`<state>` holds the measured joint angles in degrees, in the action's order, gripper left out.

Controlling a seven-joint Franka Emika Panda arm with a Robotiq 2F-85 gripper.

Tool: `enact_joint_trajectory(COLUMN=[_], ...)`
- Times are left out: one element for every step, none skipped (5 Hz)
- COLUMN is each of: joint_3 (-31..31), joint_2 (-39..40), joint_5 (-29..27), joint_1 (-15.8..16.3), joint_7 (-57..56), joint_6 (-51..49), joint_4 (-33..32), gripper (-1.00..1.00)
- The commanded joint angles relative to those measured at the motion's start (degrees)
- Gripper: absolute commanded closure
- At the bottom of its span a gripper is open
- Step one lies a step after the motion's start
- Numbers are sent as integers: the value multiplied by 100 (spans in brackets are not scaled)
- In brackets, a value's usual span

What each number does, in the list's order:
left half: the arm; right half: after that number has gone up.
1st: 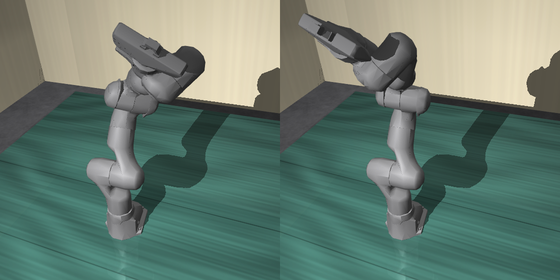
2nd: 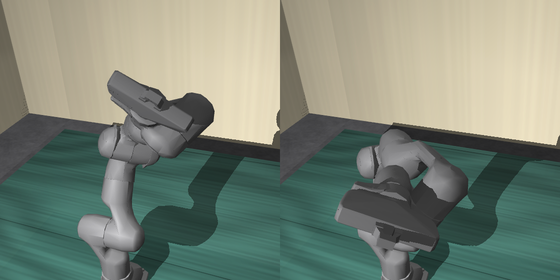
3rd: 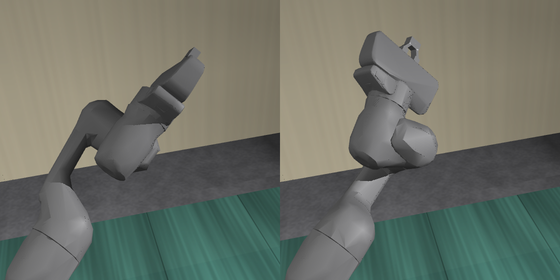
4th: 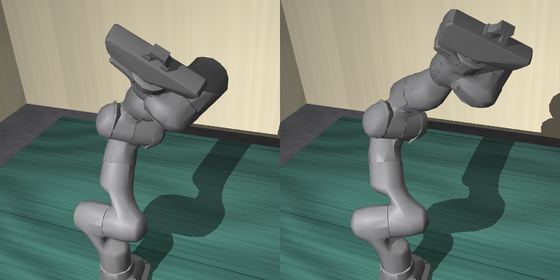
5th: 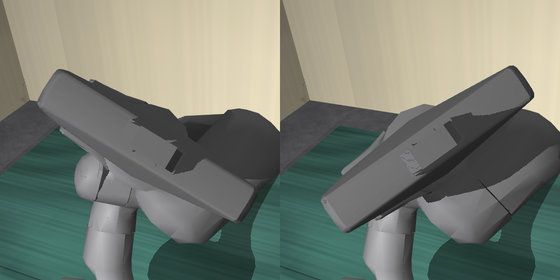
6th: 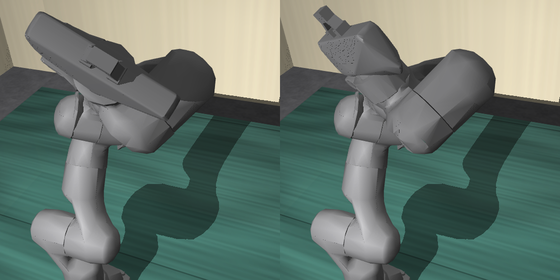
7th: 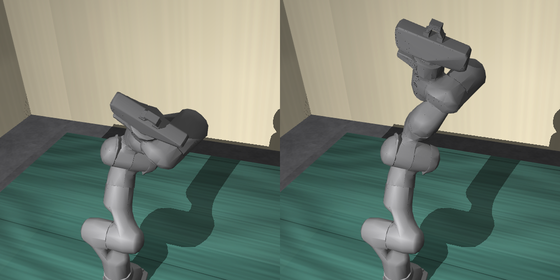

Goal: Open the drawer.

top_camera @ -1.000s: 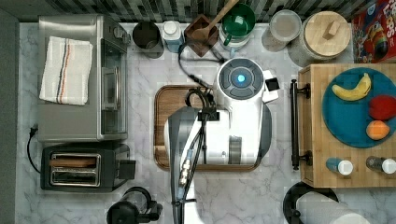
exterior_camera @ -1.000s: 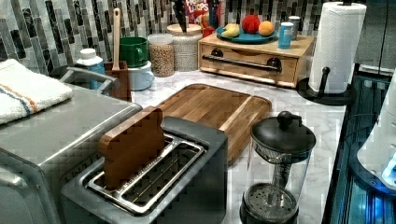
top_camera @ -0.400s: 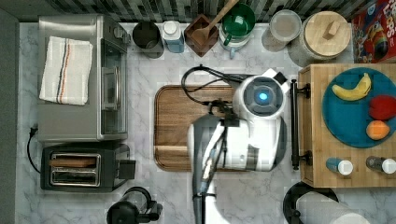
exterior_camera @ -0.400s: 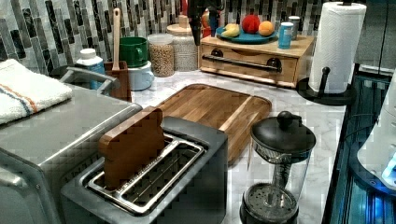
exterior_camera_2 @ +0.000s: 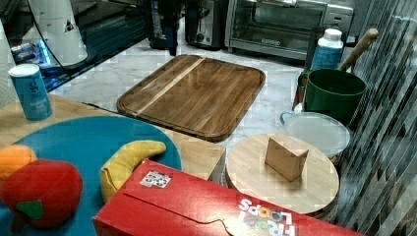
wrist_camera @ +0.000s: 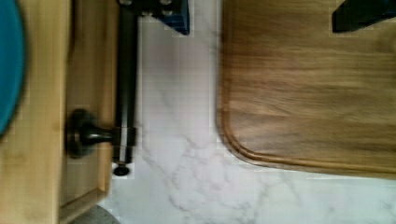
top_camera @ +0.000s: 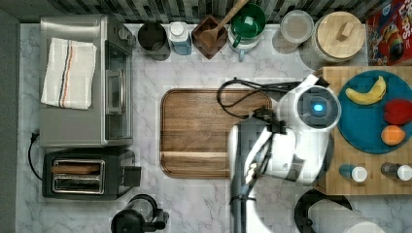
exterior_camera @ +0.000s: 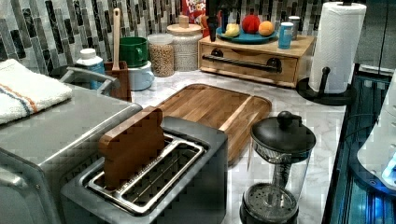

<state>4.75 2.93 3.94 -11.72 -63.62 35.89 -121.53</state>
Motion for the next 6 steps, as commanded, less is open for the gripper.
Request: enact_joint_trajectory(joint_3=[-104,367,231,269,725,395], joint_2=[506,407,380,408,336,271], joint_5=[-23,23,154,-23,-71,-24], joint_1=[-682,-203,-327,-329,193,-67], joint_7=[-353,-147,8,-79,109,320], joint_6=[439,809,1081,1493,1810,1965], joint_4=[493,154,-74,-320,-594,-757], gripper=[-100,-100,-100,-100,-100,-100])
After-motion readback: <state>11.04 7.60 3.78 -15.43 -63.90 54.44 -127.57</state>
